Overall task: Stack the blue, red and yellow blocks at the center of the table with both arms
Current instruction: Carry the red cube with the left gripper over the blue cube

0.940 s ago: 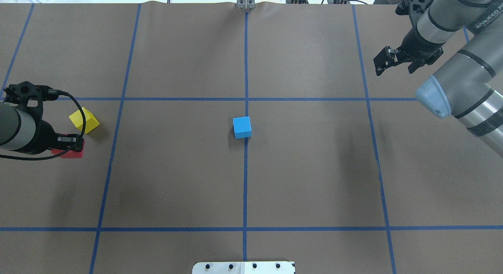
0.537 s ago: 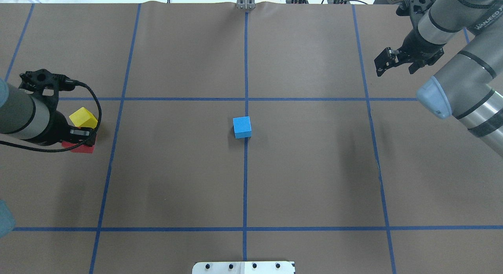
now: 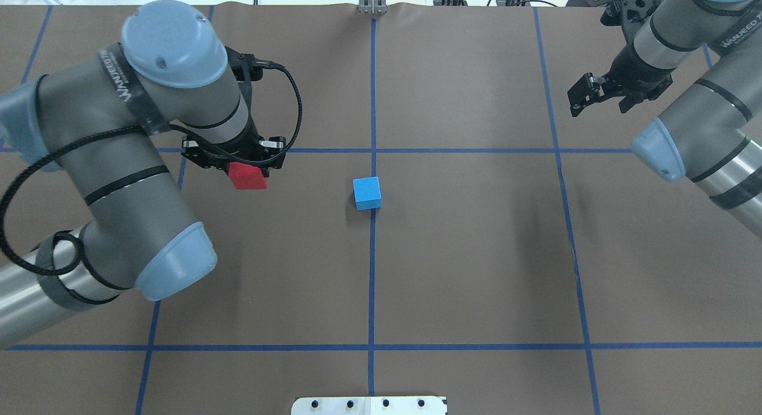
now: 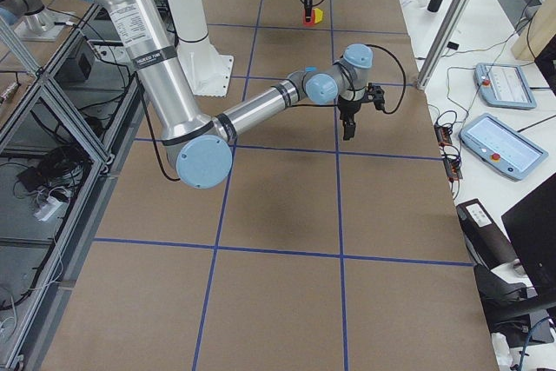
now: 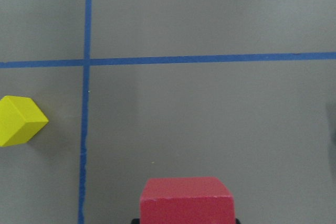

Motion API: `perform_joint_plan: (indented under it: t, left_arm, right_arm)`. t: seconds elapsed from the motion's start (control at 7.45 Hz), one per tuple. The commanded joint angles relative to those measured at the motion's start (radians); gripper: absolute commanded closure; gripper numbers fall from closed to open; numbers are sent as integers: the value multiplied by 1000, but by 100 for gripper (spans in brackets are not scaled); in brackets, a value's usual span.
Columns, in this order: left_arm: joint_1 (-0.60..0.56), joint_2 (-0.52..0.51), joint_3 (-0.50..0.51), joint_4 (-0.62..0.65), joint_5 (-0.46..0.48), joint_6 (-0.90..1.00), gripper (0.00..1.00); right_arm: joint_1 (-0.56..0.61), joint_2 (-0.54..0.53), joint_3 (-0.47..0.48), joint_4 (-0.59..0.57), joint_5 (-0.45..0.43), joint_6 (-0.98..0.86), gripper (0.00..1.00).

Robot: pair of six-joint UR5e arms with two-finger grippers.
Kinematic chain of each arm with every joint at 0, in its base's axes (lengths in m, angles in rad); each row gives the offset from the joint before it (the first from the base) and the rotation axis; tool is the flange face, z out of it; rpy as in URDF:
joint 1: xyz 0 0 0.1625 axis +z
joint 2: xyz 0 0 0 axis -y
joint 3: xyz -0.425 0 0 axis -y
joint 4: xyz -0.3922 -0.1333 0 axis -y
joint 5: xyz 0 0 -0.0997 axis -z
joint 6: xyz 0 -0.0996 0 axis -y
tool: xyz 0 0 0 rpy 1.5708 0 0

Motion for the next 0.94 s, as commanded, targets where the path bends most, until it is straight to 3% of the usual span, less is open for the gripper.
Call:
perform_joint_plan:
  t: [0.0, 0.27, 0.81]
  left_arm:
    - [31, -123, 199, -142, 0, -92, 100]
    - [60, -221, 352, -225, 0, -155, 100]
    - [86, -293, 450, -247, 0, -172, 100]
  right_arm:
    - [1, 0, 2, 3, 0, 2, 0]
    - [1, 0, 6, 3, 0, 3, 0]
    - [1, 0, 6, 3, 0, 0, 0]
